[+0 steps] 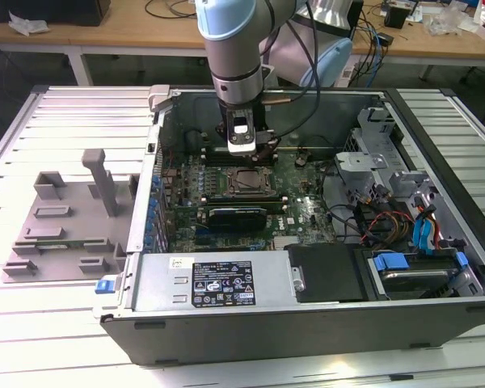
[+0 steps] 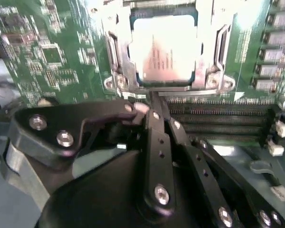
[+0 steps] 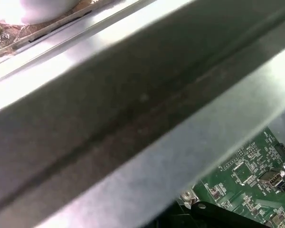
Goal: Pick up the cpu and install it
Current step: 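Install the first cpu locking lever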
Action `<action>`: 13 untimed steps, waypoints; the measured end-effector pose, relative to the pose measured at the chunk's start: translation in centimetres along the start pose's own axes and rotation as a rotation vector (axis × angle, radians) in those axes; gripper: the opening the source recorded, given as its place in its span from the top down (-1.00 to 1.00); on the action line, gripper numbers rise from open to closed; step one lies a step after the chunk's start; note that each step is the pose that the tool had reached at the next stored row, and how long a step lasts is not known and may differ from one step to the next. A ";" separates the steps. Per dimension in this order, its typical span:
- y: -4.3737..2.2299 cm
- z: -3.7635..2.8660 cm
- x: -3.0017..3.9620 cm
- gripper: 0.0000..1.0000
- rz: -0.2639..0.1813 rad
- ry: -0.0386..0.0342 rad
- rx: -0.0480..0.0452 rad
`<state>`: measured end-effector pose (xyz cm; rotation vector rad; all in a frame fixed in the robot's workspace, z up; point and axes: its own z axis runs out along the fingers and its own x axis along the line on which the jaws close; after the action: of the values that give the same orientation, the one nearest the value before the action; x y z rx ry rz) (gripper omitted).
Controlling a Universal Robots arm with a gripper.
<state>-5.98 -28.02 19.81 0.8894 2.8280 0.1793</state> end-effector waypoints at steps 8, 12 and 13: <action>0.40 -0.04 -0.54 0.79 0.000 -0.0012 -0.0013; 0.65 -1.69 -0.76 0.79 0.000 -0.0010 -0.0002; 0.68 -1.83 -0.77 0.79 0.000 -0.0009 -0.0002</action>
<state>-5.34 -28.03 21.81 0.8889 2.8272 0.1791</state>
